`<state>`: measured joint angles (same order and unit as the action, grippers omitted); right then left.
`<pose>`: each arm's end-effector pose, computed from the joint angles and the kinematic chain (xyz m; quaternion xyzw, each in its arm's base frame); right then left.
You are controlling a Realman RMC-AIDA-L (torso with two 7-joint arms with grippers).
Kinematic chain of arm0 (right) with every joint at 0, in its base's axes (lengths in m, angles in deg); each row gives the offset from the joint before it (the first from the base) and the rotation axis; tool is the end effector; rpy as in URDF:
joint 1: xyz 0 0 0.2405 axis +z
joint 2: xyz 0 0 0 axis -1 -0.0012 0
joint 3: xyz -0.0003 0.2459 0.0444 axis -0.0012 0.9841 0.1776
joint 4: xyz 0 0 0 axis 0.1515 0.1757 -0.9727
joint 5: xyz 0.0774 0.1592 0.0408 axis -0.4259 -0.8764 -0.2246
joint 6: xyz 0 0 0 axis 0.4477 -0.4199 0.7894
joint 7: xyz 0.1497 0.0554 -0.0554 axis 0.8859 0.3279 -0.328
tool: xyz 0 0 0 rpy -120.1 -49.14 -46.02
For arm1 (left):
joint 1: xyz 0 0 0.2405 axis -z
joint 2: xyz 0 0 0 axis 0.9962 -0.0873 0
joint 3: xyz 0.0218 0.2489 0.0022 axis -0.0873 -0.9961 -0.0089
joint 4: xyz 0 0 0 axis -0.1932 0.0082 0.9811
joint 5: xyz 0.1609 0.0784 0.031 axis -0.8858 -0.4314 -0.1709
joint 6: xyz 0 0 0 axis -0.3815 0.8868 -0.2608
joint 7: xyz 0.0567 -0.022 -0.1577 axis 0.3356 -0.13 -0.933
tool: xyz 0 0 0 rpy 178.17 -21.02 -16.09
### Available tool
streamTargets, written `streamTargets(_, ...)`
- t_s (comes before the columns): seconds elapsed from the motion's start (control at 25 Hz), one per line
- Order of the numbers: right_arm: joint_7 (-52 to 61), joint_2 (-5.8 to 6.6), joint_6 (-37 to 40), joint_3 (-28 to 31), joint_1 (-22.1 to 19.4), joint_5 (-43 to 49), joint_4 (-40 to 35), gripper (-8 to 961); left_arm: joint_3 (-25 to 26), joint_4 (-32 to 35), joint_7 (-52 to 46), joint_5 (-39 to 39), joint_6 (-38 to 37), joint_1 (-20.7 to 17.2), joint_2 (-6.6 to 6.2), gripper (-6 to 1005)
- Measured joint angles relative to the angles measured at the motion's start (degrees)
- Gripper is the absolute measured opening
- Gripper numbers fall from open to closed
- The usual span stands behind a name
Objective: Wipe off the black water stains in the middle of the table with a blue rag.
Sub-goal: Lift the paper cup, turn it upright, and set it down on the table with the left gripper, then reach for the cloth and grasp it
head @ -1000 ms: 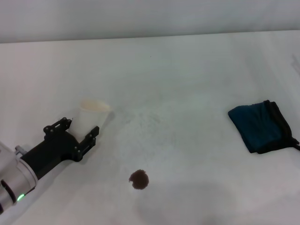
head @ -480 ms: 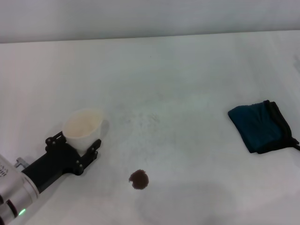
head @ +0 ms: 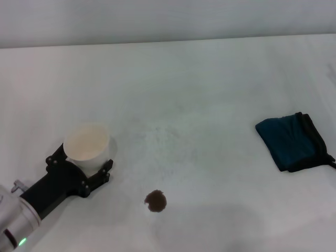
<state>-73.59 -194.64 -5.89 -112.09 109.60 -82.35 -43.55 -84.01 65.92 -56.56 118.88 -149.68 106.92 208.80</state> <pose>0.3753 0.3317 0.1016 -0.6904 0.1931 0.1688 0.6764 -0.2949 0.2640 -0.0967 -0.8912 -0.1715 -0.2094 0.3640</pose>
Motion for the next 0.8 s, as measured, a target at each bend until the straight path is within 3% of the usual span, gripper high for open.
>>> streamTargets(0.28,-0.13,-0.09,1.06,-1.11,0.37,0.09,-0.27,866,0.35,0.67,5.68,0.55,-2.81,-3.44,-0.03,872)
streamTargets(0.8,-0.45,-0.03,1.08,-0.71,0.38,-0.28,-0.22,864,0.71,2.46,11.97,4.66,-10.64,-11.09,0.14,872)
